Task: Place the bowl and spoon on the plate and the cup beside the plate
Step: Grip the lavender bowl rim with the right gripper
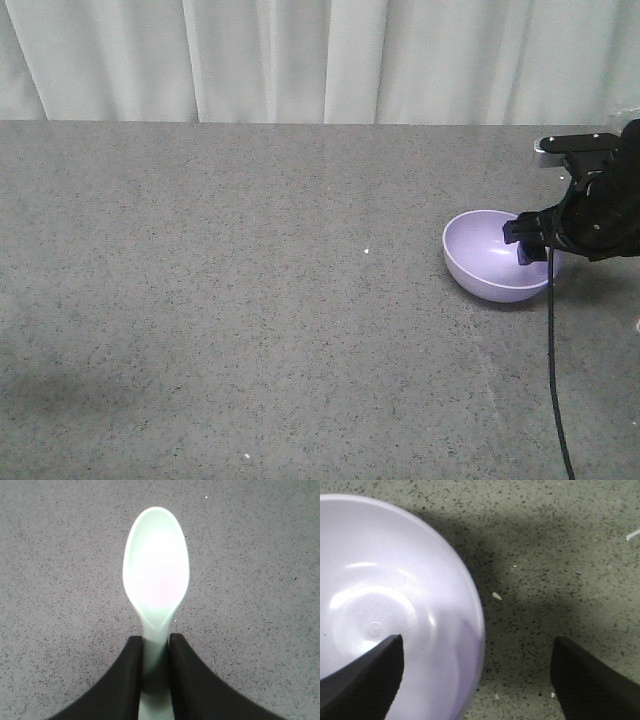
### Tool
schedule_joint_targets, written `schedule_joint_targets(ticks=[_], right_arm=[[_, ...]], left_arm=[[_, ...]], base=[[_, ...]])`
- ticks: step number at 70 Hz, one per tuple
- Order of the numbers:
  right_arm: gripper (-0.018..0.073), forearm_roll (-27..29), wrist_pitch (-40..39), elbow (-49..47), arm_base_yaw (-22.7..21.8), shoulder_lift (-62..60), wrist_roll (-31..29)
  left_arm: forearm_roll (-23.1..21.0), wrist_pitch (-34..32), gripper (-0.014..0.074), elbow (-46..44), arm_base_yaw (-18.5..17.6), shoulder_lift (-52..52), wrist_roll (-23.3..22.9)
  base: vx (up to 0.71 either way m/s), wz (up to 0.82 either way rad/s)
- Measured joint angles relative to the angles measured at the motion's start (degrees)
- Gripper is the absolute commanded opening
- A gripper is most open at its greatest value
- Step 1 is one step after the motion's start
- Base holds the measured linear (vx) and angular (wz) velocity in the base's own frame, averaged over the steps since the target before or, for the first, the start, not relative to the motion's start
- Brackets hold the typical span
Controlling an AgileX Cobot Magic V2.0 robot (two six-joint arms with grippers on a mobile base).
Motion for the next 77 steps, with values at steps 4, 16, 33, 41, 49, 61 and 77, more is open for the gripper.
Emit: schedule_joint_targets(ticks=[4,16,33,41,49,61,77], right_arm=[[0.0545,0.48,-0.07,0.00,0.00,0.00,-0.39],[0.0463,1.65,-0.89,0.00,0.00,0.28,-1.38],[0.0277,4.20,-1.13,-0.04,0.00,4.27,-2.30],[0.0123,4.42,-1.42,-0.04,0.00,4.85,-2.42],[-0.0017,5.21,-2.28,-0.06,0.00,4.32,-2.23],[-0.0011,5.50,-1.64,-0.17,0.00,0.55,-2.35],[-0.0011,6.23,3.46,-0.11,0.00,-9.50,-2.41]], left_arm=[[0.00,0.00,-0.0008,0.00,0.00,0.00,0.00],[0.00,0.00,-0.0008,0.00,0.00,0.00,0.00],[0.00,0.00,-0.0008,0.00,0.00,0.00,0.00],[0.00,0.00,-0.0008,0.00,0.00,0.00,0.00],[0.00,0.00,-0.0008,0.00,0.00,0.00,0.00],[0.00,0.00,-0.0008,0.00,0.00,0.00,0.00],[0.00,0.04,-0.0008,0.00,0.00,0.00,0.00]], base=[[0.00,0.00],[0.00,0.00],[0.00,0.00],[0.00,0.00],[0.00,0.00],[0.00,0.00],[0.00,0.00]])
